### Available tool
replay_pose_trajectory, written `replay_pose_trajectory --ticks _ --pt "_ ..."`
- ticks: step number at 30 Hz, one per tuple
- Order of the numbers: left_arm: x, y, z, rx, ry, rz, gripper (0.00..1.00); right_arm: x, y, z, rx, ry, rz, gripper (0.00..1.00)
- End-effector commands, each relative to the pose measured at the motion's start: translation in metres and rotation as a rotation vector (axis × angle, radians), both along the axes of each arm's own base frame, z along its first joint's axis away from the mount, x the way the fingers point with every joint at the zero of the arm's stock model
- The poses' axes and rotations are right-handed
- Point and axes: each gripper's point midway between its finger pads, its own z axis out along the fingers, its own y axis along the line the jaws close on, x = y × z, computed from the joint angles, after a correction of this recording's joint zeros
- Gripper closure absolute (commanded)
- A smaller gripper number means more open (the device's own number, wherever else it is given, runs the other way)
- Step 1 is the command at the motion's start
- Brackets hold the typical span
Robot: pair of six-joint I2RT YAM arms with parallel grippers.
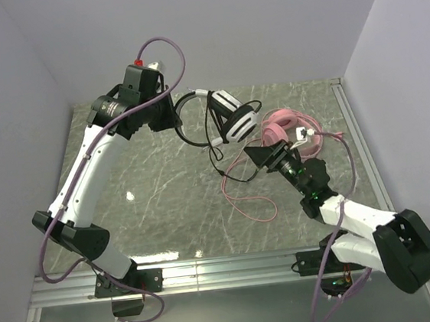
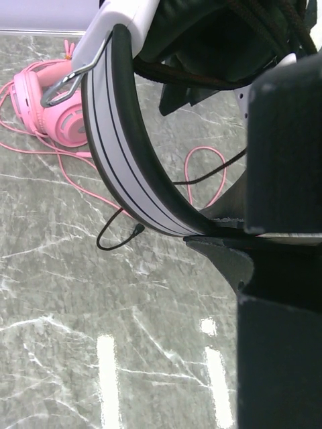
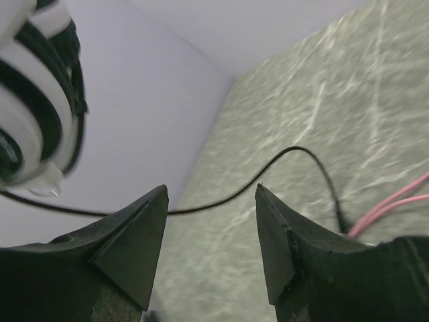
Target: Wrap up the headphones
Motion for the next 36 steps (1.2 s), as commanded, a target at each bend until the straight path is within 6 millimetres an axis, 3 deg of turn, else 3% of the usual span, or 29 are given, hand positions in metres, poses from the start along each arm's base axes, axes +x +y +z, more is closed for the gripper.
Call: replay_pose_trajectory --ticks 1,2,6,7,13,14,26,36 --pt "0.007 -0.01 0.044 -0.082 -0.102 -0.014 1.0 -0.007 -0.009 -0.008 -0.199 -0.161 -0.038 0.38" --pt "0.007 -0.01 0.044 -0.077 -0.098 -0.018 1.0 -0.019 -0.004 -0.002 -0.255 -0.276 0.004 0.35" --pt "0.011 -0.012 0.045 -0.06 -0.094 -0.024 1.0 -0.032 -0.005 -0.002 -0.361 -0.41 -0.051 0.32" --pt "0.01 -0.014 0.046 -0.071 -0.091 -0.032 1.0 -0.038 0.004 -0.002 -0.403 -0.451 -0.035 0.32" --pt "0.01 -0.017 0.042 -0.079 -0.078 -0.042 1.0 -0.031 0.029 0.002 -0.623 -0.529 -0.138 0.28" --pt "0.01 -0.018 0.042 -0.079 -0.076 -0.045 1.0 -0.035 0.04 0.011 -0.623 -0.555 -0.129 0.28" --pt "0.007 -0.02 0.042 -0.093 -0.07 -0.059 1.0 0.001 0.08 0.013 -0.831 -0.621 -0.16 0.31" --pt "0.006 -0.025 0.042 -0.114 -0.061 -0.074 1.0 0.027 0.085 0.009 -0.795 -0.617 -0.304 0.37"
